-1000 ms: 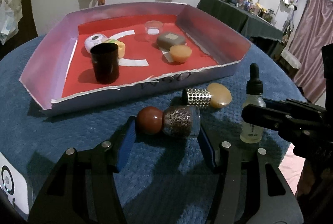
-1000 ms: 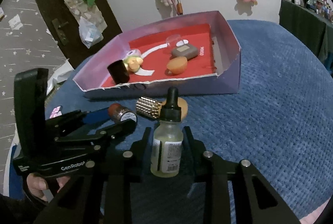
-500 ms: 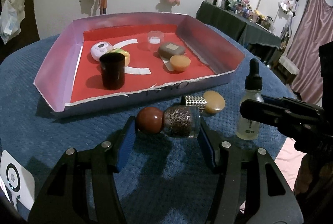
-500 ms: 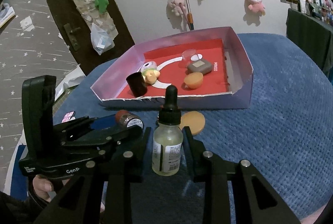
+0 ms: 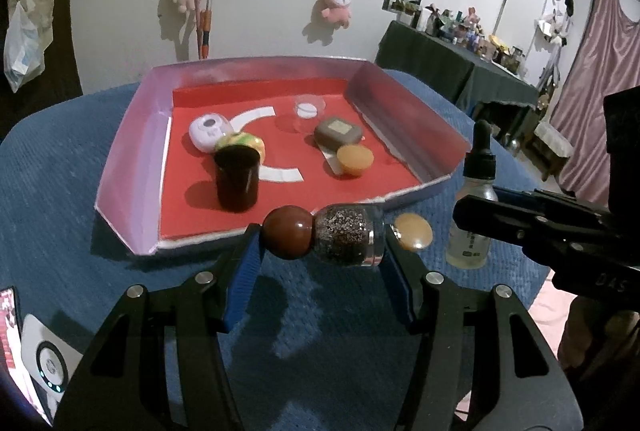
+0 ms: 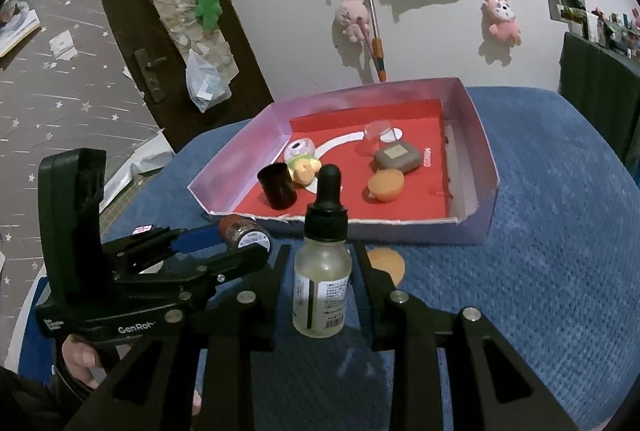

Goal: Organize rigid objects
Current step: 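Grasp the brown ball and glass jar with the left gripper while the right gripper holds the dropper bottle, then carry the ball, jar and dropper bottle into the red box with both grippers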

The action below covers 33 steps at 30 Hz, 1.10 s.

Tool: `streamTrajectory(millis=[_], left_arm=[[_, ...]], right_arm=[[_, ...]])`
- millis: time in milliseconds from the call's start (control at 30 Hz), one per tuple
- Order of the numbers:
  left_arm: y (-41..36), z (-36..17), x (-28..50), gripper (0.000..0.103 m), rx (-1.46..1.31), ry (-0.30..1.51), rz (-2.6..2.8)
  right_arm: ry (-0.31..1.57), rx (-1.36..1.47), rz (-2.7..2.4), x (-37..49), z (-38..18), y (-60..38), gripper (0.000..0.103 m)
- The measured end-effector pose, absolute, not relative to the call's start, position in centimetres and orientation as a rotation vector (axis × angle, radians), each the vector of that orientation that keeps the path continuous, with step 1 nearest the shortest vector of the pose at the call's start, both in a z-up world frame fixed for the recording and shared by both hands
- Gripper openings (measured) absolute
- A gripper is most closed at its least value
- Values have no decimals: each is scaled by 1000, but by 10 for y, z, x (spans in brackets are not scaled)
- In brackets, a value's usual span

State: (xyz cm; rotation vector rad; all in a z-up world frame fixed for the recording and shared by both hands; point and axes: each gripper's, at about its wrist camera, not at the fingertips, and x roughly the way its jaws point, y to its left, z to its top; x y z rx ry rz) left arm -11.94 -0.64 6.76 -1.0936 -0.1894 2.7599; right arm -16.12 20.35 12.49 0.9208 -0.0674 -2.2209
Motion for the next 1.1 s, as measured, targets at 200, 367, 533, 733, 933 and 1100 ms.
streamTrajectory(millis=[200, 367, 533, 733, 933, 1100], left_arm=[[-13, 74, -133, 55, -1095, -202, 2763], [-13, 71, -147, 55, -1118, -215, 2735], [-9, 65, -164, 55, -1146, -202, 2722], [-4, 57, -178, 55, -1182, -185, 2700], [-3, 46, -189, 55, -1233, -169, 2683], [-8, 35, -196, 55, -1278, -174, 2682]], right_arm=[[-51, 897, -2218, -172, 133, 197, 31], [-34, 890, -2221, -187, 136, 191, 31], [-17, 882, -2241, -201, 138, 187, 31], [18, 899, -2257, -220, 133, 182, 31], [59, 939, -2250, -236, 121, 173, 31], [69, 961, -2233, -243, 113, 169, 31]])
